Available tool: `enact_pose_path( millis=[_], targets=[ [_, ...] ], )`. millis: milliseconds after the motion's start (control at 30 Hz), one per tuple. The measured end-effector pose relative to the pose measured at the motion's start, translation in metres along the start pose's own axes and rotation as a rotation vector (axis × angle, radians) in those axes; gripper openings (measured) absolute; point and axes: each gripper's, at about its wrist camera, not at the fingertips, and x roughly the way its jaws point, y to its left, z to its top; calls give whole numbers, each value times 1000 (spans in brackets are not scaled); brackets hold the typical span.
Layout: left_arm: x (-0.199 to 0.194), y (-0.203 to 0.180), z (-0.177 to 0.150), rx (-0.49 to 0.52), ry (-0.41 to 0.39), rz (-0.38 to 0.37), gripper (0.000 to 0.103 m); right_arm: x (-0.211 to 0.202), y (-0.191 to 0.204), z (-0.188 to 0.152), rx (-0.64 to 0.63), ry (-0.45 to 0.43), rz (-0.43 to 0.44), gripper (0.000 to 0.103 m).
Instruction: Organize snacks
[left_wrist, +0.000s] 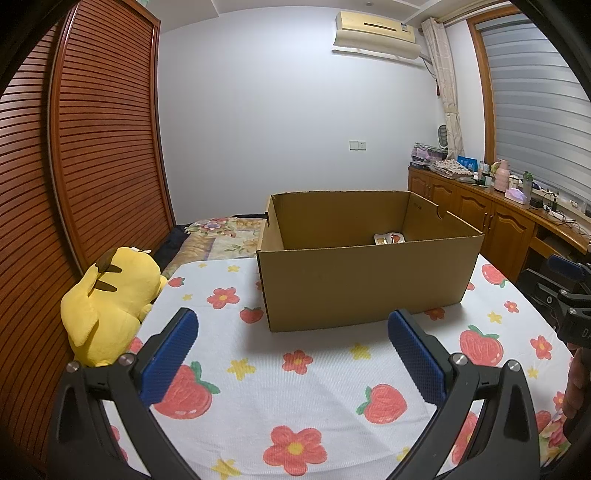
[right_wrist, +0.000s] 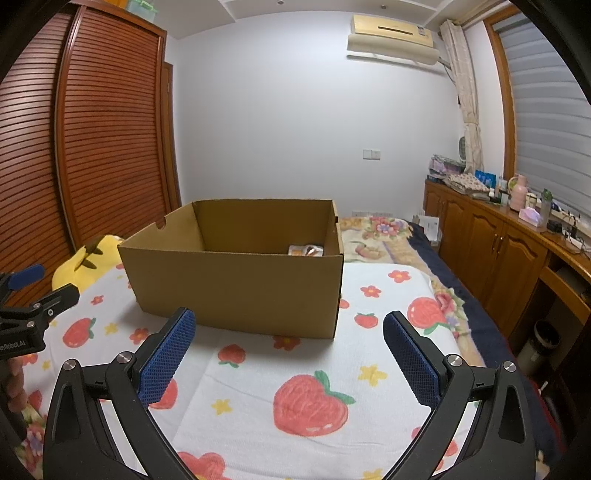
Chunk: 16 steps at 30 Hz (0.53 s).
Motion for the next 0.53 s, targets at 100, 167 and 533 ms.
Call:
enact_pose_path(
  millis=[100, 167, 533],
  targets=[
    [1, 0, 0, 2, 0, 0, 103, 0, 0, 0, 0, 0, 0, 103],
    [0, 1, 1, 1, 0, -2, 103, 0, 0, 0, 0, -1, 0, 103],
    [-1, 1, 2, -5, 0, -2, 103, -1, -1, 0, 2, -4, -1, 103]
  ],
)
